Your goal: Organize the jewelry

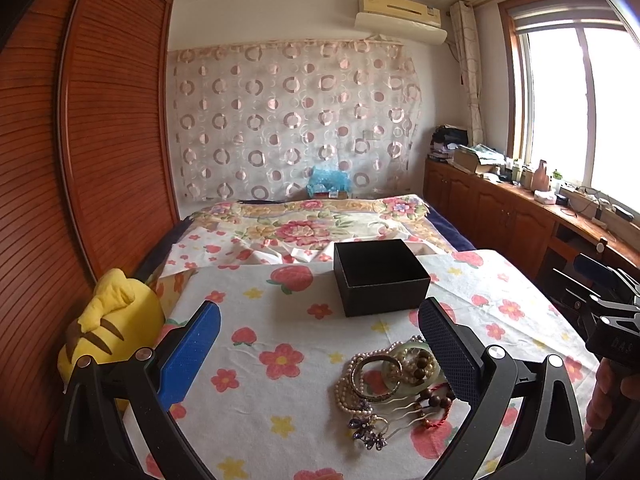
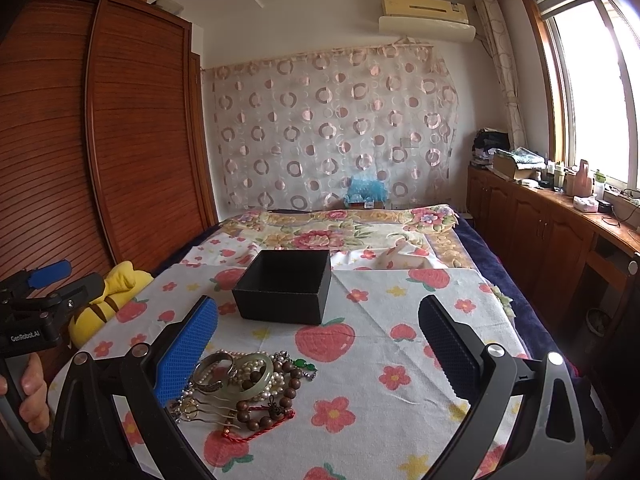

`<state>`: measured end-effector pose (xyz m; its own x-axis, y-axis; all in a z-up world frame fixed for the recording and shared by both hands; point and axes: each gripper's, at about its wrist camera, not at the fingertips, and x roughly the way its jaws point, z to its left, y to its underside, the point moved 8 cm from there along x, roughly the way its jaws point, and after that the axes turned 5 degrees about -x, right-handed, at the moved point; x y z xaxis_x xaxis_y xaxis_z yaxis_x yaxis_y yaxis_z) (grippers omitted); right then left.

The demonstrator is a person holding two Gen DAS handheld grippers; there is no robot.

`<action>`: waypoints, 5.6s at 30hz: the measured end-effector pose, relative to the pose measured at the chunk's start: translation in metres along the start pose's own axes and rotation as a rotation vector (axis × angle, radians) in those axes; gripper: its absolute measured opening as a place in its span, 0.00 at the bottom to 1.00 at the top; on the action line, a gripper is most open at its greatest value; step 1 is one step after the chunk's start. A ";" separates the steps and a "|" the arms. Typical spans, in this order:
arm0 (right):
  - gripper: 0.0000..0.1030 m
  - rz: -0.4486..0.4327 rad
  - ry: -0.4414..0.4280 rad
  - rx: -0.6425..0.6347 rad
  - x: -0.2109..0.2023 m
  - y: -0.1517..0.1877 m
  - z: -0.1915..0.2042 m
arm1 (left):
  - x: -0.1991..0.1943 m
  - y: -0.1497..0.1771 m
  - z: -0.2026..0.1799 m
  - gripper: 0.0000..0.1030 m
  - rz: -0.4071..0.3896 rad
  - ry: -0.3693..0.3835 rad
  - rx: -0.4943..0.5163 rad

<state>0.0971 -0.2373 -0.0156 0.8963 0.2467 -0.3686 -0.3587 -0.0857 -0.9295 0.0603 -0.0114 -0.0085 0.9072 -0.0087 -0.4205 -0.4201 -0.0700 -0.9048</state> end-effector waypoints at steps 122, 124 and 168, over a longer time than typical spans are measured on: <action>0.46 0.375 -0.299 -0.199 0.117 0.080 0.048 | 0.101 0.058 -0.015 0.02 0.335 0.270 0.115; 0.33 0.405 -0.316 -0.208 0.128 0.084 0.055 | 0.102 0.056 -0.014 0.02 0.331 0.267 0.112; 0.09 0.286 -0.182 -0.207 0.176 -0.006 -0.037 | 0.209 -0.016 -0.077 0.03 0.324 0.274 0.153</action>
<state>0.2665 -0.2292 -0.0751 0.7003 0.3501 -0.6221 -0.5103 -0.3640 -0.7792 0.2584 -0.0887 -0.0770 0.6917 -0.2707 -0.6695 -0.6635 0.1277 -0.7372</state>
